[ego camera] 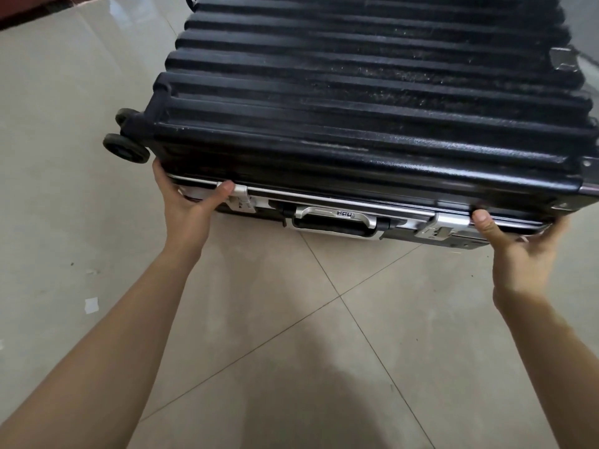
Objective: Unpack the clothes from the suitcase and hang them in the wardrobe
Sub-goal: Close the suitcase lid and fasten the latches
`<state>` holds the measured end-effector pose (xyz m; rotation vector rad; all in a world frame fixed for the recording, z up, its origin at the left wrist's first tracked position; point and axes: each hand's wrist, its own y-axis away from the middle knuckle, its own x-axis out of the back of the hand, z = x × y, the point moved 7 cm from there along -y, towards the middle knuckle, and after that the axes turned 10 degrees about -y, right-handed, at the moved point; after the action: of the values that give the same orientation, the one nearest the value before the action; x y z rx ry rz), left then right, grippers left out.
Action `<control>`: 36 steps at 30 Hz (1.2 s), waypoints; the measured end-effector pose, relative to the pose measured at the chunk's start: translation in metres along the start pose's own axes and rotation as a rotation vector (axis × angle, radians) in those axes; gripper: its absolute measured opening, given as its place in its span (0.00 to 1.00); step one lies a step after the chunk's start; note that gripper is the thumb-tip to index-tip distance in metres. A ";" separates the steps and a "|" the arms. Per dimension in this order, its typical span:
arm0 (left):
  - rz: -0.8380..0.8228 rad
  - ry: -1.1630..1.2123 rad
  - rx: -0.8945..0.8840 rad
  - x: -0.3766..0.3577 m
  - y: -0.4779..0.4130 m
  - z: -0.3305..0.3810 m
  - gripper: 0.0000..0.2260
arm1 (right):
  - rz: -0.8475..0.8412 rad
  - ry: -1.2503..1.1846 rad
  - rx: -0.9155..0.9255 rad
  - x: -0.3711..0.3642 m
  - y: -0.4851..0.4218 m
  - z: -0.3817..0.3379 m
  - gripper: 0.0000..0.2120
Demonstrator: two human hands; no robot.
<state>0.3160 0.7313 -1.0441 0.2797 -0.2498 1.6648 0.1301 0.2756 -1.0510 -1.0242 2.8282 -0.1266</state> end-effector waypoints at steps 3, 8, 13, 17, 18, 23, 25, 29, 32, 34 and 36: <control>0.015 0.008 0.023 0.001 -0.002 -0.005 0.43 | -0.006 0.000 0.017 0.001 -0.002 0.004 0.41; 0.014 -0.003 0.037 0.000 -0.003 -0.008 0.45 | -0.049 0.022 0.039 -0.003 -0.002 0.004 0.40; -0.011 -0.009 0.064 -0.001 -0.004 -0.006 0.49 | -0.045 0.056 0.010 0.002 -0.004 0.002 0.35; -0.023 -0.043 0.048 -0.003 -0.002 -0.001 0.50 | -0.040 0.081 -0.024 0.003 -0.010 -0.001 0.33; -0.015 -0.054 0.051 -0.003 -0.001 -0.001 0.50 | -0.029 0.081 -0.031 0.003 -0.011 -0.002 0.32; 0.010 -0.081 0.000 -0.002 0.001 0.004 0.50 | -0.005 0.068 -0.048 0.002 -0.011 -0.002 0.32; 0.009 -0.077 0.000 -0.001 0.002 0.003 0.50 | 0.003 0.059 -0.072 0.001 -0.010 -0.003 0.32; 0.004 -0.112 -0.007 -0.001 0.000 0.002 0.51 | 0.005 0.066 -0.107 -0.003 -0.006 -0.010 0.36; 0.029 -0.145 -0.045 0.000 -0.001 0.003 0.52 | 0.060 0.179 -0.106 -0.001 0.004 -0.013 0.43; 0.015 -0.110 -0.065 -0.002 -0.001 0.003 0.50 | 0.162 0.318 -0.039 -0.003 0.012 -0.026 0.51; 0.009 -0.083 -0.062 -0.003 0.001 0.004 0.48 | 0.209 0.402 0.093 -0.016 0.020 -0.052 0.51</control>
<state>0.3155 0.7269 -1.0414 0.3018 -0.3647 1.6528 0.1216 0.3033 -1.0009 -0.7462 3.2267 -0.4881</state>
